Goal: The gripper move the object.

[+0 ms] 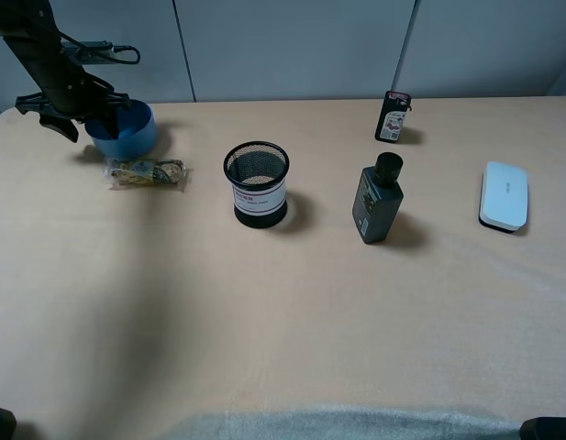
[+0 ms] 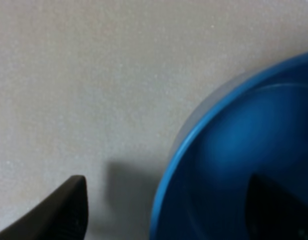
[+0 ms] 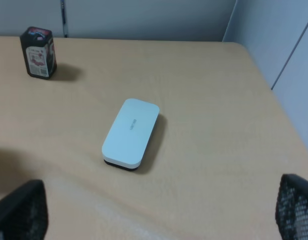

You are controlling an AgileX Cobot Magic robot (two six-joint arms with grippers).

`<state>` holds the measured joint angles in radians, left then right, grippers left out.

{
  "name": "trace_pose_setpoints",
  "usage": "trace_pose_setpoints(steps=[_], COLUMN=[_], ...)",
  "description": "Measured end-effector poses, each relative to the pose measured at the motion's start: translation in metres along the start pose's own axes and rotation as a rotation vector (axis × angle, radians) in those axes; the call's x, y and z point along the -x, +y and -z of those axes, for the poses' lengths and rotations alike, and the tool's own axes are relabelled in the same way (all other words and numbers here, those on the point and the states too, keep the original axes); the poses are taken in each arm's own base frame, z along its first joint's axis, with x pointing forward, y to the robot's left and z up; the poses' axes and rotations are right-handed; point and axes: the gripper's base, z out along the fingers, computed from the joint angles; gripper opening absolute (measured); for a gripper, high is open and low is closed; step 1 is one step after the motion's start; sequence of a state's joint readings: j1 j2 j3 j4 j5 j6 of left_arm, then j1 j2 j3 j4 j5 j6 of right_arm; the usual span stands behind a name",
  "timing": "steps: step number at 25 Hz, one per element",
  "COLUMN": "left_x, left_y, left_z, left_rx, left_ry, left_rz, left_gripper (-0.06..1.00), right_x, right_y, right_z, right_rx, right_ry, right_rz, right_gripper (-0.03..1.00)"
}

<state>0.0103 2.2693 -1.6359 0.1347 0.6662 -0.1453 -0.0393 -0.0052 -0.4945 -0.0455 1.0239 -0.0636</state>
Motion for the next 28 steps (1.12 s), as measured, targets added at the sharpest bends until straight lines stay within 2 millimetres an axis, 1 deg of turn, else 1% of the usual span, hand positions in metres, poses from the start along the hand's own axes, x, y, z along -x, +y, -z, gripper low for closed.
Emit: trace_pose_setpoints(steps=[7,8,10,15,16,17,18,20,21,22,23,24,25,27,28], left_x=[0.000,0.000,0.002,0.011,0.011,0.013,0.013,0.014,0.013,0.012,0.012,0.009,0.002,-0.010,-0.017], left_y=[0.000,0.000,0.002,0.006,0.006,0.007,0.007,0.010,0.012,0.013,0.013,0.014,0.017,0.019,0.020], left_z=[0.001,0.003,0.016,0.061,0.061,0.081,0.081,0.107,0.129,0.142,0.142,0.156,0.179,0.200,0.207], left_rx=[0.002,0.002,0.005,0.007,0.007,0.010,0.010,0.012,0.014,0.014,0.014,0.013,0.012,0.010,0.010], left_ry=[0.008,0.011,0.010,-0.047,-0.047,-0.059,-0.059,-0.078,-0.096,-0.116,-0.116,-0.134,-0.168,-0.193,-0.198], left_rz=[0.005,0.006,0.008,0.017,0.017,0.022,0.022,0.027,0.032,0.034,0.034,0.036,0.040,0.042,0.042], left_gripper=[0.73,0.73,0.73,0.73,0.73,0.73,0.73,0.73,0.73,0.73,0.73,0.73,0.73,0.73,0.73], right_x=[0.000,0.000,0.000,0.000,0.000,0.000,0.000,0.000,0.000,0.000,0.000,0.000,0.000,0.000,0.000], right_y=[0.000,0.000,0.000,0.000,0.000,0.000,0.000,0.000,0.000,0.000,0.000,0.000,0.000,0.000,0.000], right_z=[0.000,0.000,0.000,0.000,0.000,0.000,0.000,0.000,0.000,0.000,0.000,0.000,0.000,0.000,0.000], right_rx=[0.000,0.000,0.000,0.000,0.000,0.000,0.000,0.000,0.000,0.000,0.000,0.000,0.000,0.000,0.000], right_ry=[0.000,0.000,0.000,0.000,0.000,0.000,0.000,0.000,0.000,0.000,0.000,0.000,0.000,0.000,0.000], right_rz=[0.000,0.000,0.000,0.000,0.000,0.000,0.000,0.000,0.000,0.000,0.000,0.000,0.000,0.000,0.000], right_gripper=[0.69,0.69,0.69,0.69,0.69,0.69,0.69,0.69,0.69,0.69,0.69,0.69,0.69,0.69,0.69])
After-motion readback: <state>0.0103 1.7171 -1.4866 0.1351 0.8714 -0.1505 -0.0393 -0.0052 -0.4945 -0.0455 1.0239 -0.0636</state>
